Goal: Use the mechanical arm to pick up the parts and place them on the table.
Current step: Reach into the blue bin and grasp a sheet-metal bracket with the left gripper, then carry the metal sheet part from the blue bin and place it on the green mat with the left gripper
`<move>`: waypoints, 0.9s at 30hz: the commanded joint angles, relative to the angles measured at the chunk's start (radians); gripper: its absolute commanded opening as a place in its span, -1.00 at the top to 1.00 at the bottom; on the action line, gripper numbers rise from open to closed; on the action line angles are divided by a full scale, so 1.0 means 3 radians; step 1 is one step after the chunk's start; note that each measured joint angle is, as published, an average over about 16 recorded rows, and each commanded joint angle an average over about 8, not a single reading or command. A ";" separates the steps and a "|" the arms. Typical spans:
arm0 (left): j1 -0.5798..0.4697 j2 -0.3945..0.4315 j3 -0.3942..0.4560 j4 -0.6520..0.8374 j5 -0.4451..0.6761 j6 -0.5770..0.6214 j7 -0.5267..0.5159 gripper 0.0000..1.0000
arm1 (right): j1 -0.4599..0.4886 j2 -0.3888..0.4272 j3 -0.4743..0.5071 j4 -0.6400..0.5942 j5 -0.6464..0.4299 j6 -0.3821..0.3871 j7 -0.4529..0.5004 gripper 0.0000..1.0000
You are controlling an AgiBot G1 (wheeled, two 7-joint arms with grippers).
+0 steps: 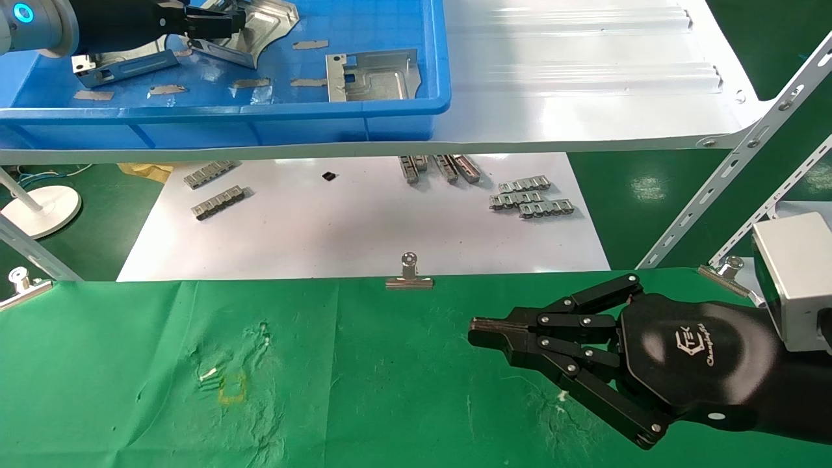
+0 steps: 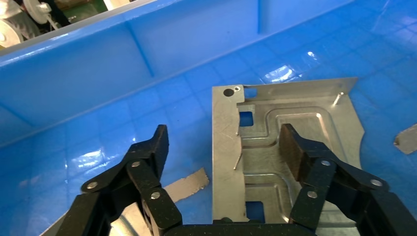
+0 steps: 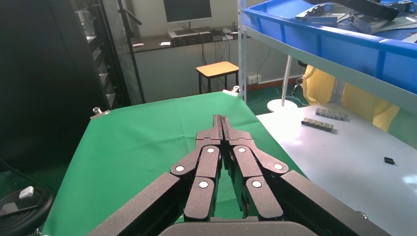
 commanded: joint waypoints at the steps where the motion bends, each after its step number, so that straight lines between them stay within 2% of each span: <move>1: 0.0000 -0.0003 0.0002 -0.0005 0.0003 0.0014 -0.0035 1.00 | 0.0000 0.0000 0.0000 0.0000 0.0000 0.0000 0.0000 1.00; 18: 0.0038 -0.0036 0.0007 -0.0085 0.0011 0.0054 -0.0130 1.00 | 0.0000 0.0000 0.0000 0.0000 0.0000 0.0000 0.0000 1.00; 27: 0.0015 -0.0103 -0.0045 -0.0163 -0.0065 0.0216 -0.0105 1.00 | 0.0000 0.0000 0.0000 0.0000 0.0000 0.0000 0.0000 1.00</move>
